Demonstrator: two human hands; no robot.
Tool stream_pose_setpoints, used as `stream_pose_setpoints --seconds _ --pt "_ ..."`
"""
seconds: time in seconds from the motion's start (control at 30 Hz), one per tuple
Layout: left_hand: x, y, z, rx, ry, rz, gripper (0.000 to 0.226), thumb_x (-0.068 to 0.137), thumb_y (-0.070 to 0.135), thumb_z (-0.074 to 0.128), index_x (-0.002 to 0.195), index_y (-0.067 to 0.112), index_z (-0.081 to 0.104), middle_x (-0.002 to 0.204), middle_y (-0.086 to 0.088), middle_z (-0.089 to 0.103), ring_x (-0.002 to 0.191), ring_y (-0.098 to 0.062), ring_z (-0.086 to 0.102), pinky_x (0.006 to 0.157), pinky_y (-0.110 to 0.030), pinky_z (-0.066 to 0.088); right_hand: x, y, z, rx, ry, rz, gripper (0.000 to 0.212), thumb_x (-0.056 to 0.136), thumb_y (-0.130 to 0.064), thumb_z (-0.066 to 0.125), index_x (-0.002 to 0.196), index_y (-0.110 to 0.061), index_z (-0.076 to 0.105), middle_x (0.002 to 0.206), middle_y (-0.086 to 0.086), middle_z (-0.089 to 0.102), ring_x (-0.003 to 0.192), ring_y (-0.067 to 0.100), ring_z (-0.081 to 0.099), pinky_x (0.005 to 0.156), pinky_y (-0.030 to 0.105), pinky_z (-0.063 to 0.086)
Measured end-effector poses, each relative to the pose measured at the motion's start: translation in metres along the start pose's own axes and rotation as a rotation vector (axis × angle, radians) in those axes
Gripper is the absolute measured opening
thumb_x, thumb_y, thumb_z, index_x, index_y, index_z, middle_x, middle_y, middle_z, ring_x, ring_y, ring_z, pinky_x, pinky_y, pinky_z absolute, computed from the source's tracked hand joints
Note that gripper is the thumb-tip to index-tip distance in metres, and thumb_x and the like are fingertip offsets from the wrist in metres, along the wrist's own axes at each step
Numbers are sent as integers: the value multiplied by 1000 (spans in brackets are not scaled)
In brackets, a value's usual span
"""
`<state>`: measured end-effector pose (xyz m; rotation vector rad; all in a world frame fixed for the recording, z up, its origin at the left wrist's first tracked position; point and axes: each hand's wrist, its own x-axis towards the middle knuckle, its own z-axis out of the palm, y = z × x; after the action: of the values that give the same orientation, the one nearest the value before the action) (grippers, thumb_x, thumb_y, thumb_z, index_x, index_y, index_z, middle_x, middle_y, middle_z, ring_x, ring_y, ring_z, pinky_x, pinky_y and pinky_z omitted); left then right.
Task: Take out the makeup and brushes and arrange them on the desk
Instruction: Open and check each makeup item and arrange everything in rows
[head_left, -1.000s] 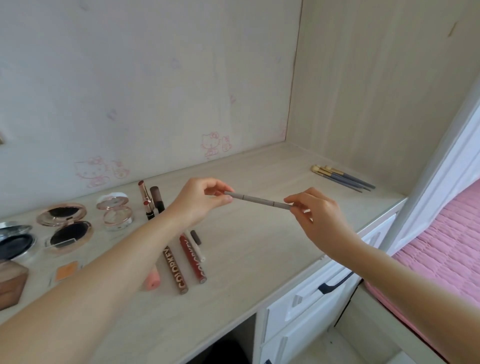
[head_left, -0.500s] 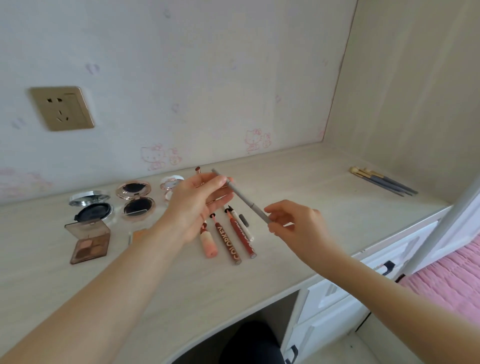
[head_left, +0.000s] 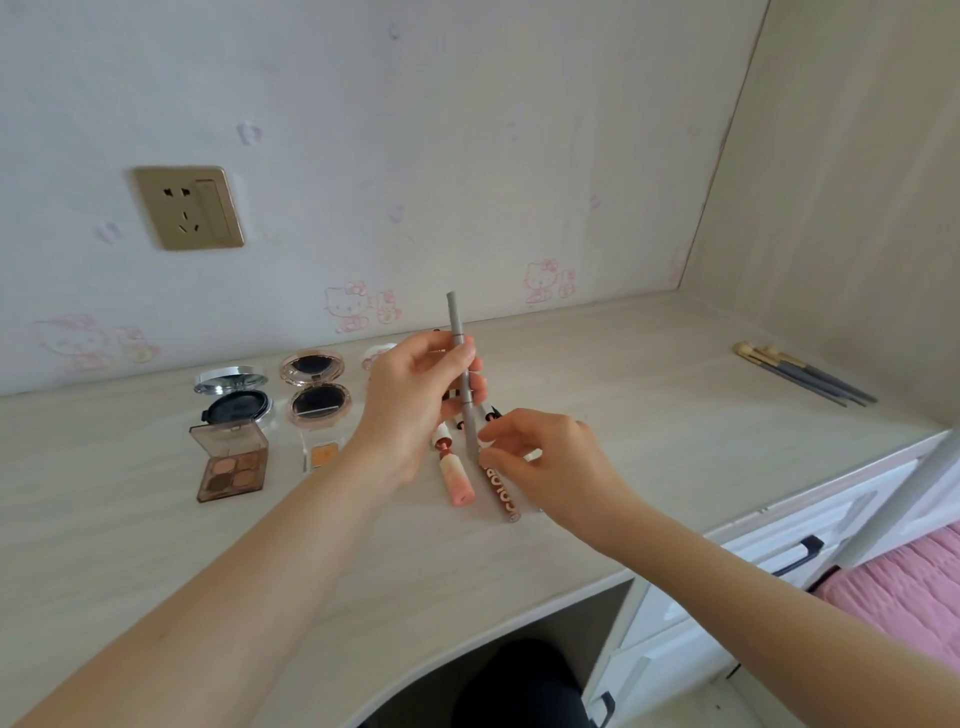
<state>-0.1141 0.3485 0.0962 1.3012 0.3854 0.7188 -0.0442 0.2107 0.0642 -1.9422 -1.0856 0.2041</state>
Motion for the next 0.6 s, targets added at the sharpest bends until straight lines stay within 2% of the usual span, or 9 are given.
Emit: stream_pose_setpoints --seconds 0.1,0.23,0.33,0.4,0.5,0.6 --pt "-3 1 -11 191 -29 44 13 91 11 63 100 3 67 77 -7 65 64 -18 61 70 -35 57 1 0 -1 -54 -26 -20 15 90 -29 61 102 -25 69 89 -13 69 85 -2 62 69 5 44" --pt "-7 -3 -27 599 -81 198 5 88 11 67 92 12 69 76 -5 69 62 -17 63 71 -37 57 7 -6 -11 -36 8 1 18 95 -31 50 106 -25 64 86 -12 69 81 -2 62 67 8 46" --pt "-16 -9 -33 876 -125 339 8 86 14 68 90 20 69 78 5 68 68 -4 61 68 -19 50 13 -13 -14 -9 29 -9 23 95 -35 48 115 -28 57 84 -12 68 74 -2 61 63 9 46" --pt "-21 -12 -36 972 -184 418 8 87 14 66 92 19 68 79 7 67 74 -4 60 66 -15 45 16 -17 -12 -24 1 -29 23 94 -36 50 114 -27 58 84 -13 65 76 0 61 65 11 46" --pt "-27 -15 -40 1072 -256 513 7 88 12 63 91 18 66 79 6 63 73 -6 57 66 -20 43 17 -18 -8 -128 -83 -81 18 95 -29 51 105 -22 65 78 -15 64 76 -2 59 68 8 42" --pt "-32 -17 -49 1208 -312 553 9 93 22 56 95 17 63 83 4 61 77 -13 56 68 -33 47 15 -15 -7 -243 -173 -123 19 97 -27 50 99 -19 67 73 -14 61 68 -2 54 64 7 40"
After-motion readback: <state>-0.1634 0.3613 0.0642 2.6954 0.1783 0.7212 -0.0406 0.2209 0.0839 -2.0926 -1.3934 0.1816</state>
